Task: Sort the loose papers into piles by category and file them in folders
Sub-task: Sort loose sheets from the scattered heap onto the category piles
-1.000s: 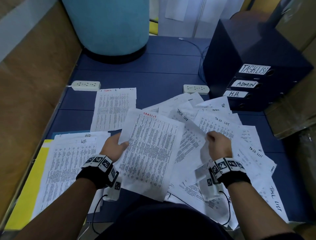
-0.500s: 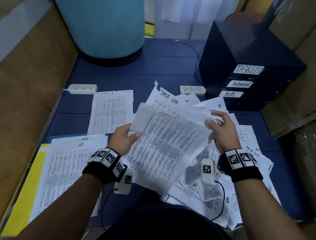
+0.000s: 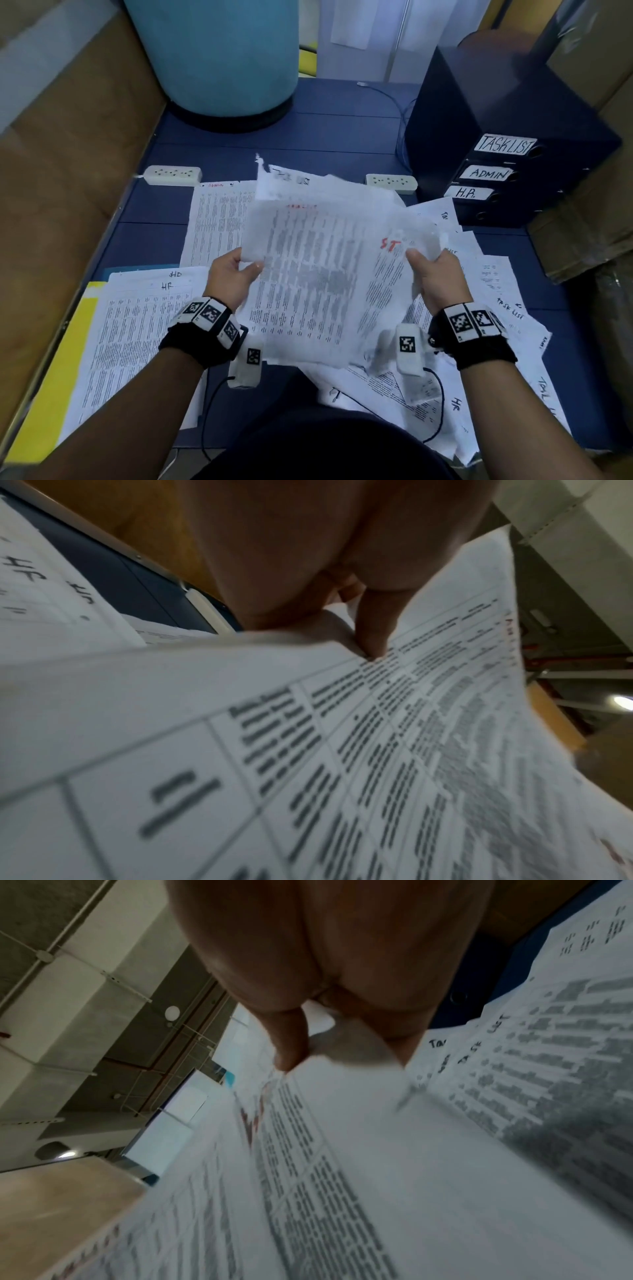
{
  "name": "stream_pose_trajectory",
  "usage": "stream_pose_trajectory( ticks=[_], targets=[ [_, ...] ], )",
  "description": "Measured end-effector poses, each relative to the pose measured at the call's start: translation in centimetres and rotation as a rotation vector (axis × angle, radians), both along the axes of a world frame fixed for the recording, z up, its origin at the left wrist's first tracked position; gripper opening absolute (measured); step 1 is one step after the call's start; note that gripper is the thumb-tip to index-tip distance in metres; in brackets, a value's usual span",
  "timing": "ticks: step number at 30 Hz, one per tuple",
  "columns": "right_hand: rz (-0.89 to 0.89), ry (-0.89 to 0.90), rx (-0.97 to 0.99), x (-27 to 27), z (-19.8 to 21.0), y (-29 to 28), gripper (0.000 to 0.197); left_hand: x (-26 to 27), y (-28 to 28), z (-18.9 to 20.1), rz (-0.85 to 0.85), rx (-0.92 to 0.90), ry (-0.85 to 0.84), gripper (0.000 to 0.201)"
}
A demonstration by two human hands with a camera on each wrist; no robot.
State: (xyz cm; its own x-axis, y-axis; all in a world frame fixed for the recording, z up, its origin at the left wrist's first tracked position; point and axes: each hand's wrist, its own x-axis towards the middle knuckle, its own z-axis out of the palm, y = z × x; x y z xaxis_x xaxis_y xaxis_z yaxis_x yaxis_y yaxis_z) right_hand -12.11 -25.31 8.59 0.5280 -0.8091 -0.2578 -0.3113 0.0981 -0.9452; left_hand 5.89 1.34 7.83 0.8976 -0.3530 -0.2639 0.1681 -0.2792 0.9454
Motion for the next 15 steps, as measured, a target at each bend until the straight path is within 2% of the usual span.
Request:
stream_pose_trajectory(
  ticks=[1,2,4,7,9,11,14,15],
  targets=[
    [-0.038,0.0,-0.005,-0.3,-0.1,-0.7,0.032,0.4,0.3,0.0,0.042,0.047,-0.039,0.011],
    [-0.06,-0.008,-0.006,-0.6,0.0,-1.3,0.03,0.6,0.6,0.3,0.087,0.109,-0.078,0.015],
    [-0.069,-0.031,-0.007,-1.3,0.4,-2.4,0.008,1.4,1.5,0.5,0.236,0.148,-0.1,0.04],
    [-0.043,-0.051,0.012,-1.8,0.6,-3.5,0.011,2.6,2.6,0.1,0.388,0.114,-0.082,0.059],
    [-0.011,-0.058,-0.014,-1.8,1.1,-3.6,0.009,3.1,2.9,-0.2,0.384,0.129,-0.079,0.056],
    [0.056,-0.065,-0.027,-1.8,1.8,-3.2,0.01,3.6,2.9,-0.5,0.334,0.201,-0.147,0.04],
    [0.195,-0.12,0.02,-1.6,3.1,-2.3,0.017,3.6,2.5,0.1,0.226,0.237,-0.243,0.038],
    [0.225,-0.153,0.049,-1.5,3.6,-2.0,0.018,3.3,2.1,0.6,0.18,0.224,-0.285,0.032]
  ],
)
